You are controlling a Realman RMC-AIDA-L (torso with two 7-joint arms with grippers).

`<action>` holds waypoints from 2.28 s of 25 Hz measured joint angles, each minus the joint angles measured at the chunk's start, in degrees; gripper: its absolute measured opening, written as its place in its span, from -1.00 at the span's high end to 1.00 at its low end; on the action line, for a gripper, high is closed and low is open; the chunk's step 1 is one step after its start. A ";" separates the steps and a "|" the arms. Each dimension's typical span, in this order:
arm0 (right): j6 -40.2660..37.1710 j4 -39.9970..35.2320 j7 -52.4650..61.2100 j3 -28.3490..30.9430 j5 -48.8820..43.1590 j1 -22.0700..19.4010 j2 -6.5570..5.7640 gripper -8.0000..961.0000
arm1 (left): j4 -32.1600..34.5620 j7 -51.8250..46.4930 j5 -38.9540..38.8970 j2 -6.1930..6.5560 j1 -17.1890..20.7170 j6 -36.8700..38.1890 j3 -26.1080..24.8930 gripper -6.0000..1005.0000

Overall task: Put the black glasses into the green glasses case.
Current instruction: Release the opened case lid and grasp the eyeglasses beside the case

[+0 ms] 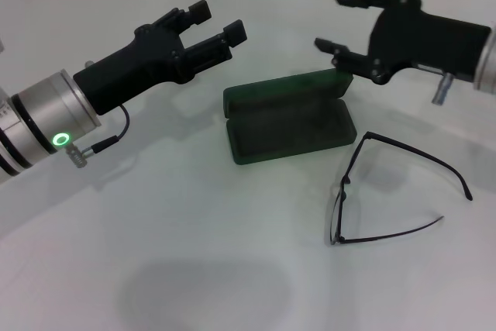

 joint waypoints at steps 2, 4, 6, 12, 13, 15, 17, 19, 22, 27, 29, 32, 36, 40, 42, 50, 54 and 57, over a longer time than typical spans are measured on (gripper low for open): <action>-0.74 -3.88 5.05 0.14 -8.83 1.51 -0.23 -0.26 | -0.02 0.57 -0.07 0.01 0.13 -0.05 -0.53 -0.78; -5.07 -7.84 15.53 1.32 -22.90 5.04 -0.93 -0.23 | -0.03 0.74 -0.10 0.01 0.24 -0.07 -0.86 -0.78; -13.91 -8.26 23.48 4.69 -33.25 10.61 -1.88 -0.24 | -0.11 0.92 -0.11 0.01 0.36 -0.08 -1.37 -0.78; -45.23 -4.61 24.93 12.40 -46.50 23.88 -2.87 -0.24 | -1.35 2.28 -0.15 0.01 -0.24 -0.09 -1.56 -0.78; -47.35 -4.56 24.19 11.81 -48.85 25.12 -2.43 -0.24 | -1.37 2.35 -0.16 0.02 -0.24 -0.10 -1.57 -0.78; -48.64 -4.35 22.97 10.41 -53.49 26.71 -1.20 -0.24 | -1.38 2.27 -0.16 0.08 -0.24 -0.09 -1.57 -0.78; -48.95 -3.96 22.12 8.53 -56.97 27.62 -0.25 -0.24 | -1.38 1.99 -0.16 0.24 -0.55 -0.09 -1.58 -0.78; -48.48 -3.56 21.60 5.34 -58.30 27.95 0.15 -0.23 | -1.38 1.65 -0.16 0.39 -0.87 -0.09 -1.58 -0.78; -47.02 -3.57 21.05 0.94 -58.64 28.07 0.35 -0.23 | -1.38 1.15 -0.16 0.64 -1.02 -0.08 -1.58 -0.78; -42.79 -4.59 20.96 -4.13 -59.00 28.40 0.41 -0.23 | -1.76 1.59 0.19 0.63 -0.72 -0.08 -1.58 -0.78; -41.73 -5.17 20.99 -5.05 -59.29 28.65 0.42 -0.23 | -2.03 1.75 0.26 0.57 -0.68 -0.07 -1.58 -0.78; -40.52 -5.93 21.03 -5.45 -59.70 28.81 0.46 -0.22 | -2.05 1.77 0.31 0.55 -0.63 -0.07 -1.58 -0.78; -37.52 -6.27 21.02 -6.77 -60.82 28.81 0.57 -0.22 | -2.06 1.79 0.33 0.57 -0.62 -0.07 -1.58 -0.78; -34.71 -5.13 21.28 -9.28 -61.44 28.81 0.65 -0.22 | -2.06 1.80 0.37 0.67 -0.75 -0.07 -1.58 -0.78; -33.45 -4.87 21.79 -11.10 -61.43 28.81 0.69 -0.22 | -2.06 1.81 0.39 0.72 -0.81 -0.07 -1.58 -0.78; -27.66 -2.34 23.95 -16.97 -61.67 29.28 0.69 -0.22 | -2.06 1.83 0.40 0.89 -0.73 -0.07 -1.58 -0.78; -26.67 -1.13 24.08 -18.57 -60.84 29.56 0.69 -0.18 | -2.06 1.83 0.40 0.89 -0.62 -0.07 -1.58 -0.78; -25.74 -0.65 24.32 -19.13 -60.81 29.62 0.69 -0.14 | -2.06 1.98 0.40 0.89 -0.59 -0.07 -1.58 -0.78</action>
